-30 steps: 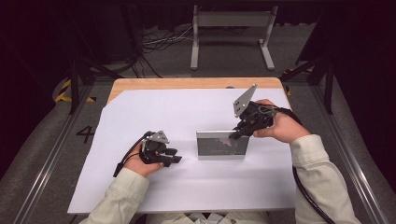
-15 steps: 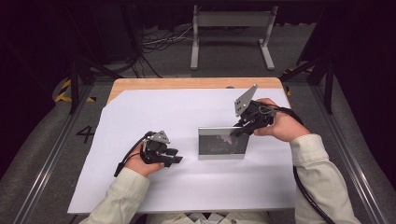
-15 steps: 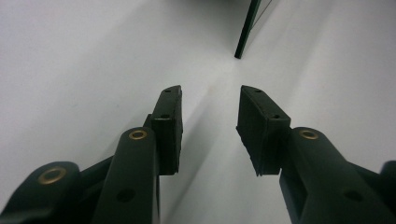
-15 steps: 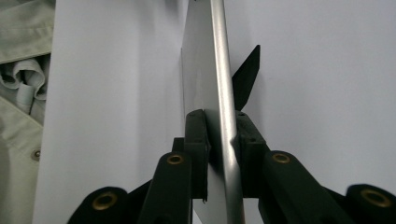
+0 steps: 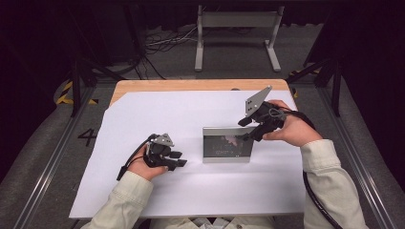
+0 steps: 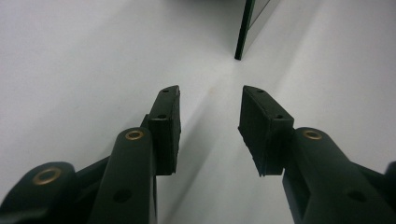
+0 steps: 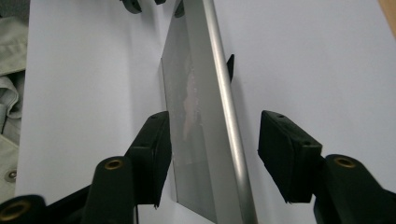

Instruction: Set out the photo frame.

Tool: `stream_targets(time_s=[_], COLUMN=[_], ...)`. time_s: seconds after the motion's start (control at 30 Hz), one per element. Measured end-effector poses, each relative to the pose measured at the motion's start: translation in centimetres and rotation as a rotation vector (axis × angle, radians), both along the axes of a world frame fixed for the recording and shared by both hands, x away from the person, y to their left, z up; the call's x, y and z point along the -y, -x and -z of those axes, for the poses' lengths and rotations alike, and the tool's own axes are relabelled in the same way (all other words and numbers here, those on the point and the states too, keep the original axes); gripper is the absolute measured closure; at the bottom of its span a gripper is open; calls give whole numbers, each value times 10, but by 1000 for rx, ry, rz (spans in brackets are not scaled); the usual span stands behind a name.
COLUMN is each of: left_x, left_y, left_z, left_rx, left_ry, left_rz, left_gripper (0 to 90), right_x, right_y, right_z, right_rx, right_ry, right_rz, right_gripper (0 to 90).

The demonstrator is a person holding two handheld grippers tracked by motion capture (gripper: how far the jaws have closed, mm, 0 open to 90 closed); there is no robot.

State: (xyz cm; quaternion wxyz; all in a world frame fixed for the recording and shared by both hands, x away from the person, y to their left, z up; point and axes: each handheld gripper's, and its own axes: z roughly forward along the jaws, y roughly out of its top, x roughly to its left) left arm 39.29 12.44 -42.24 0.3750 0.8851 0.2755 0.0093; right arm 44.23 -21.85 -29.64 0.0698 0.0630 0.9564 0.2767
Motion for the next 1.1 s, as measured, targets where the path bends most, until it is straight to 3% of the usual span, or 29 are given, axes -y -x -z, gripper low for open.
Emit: stream_targets(time_s=[0.47,1.1], left_x=[-5,-9], left_y=[3,3], left_z=[-5,-4], left_rx=[29,29], left_ry=[9,9], left_rz=[-18,-39], left_gripper=[542,513], right_x=[38,75], right_y=[15,35], right_z=[-16,-16], right_rx=[47,38], right_ry=[-85,-158], right_rz=[168,280], right_gripper=[385,362])
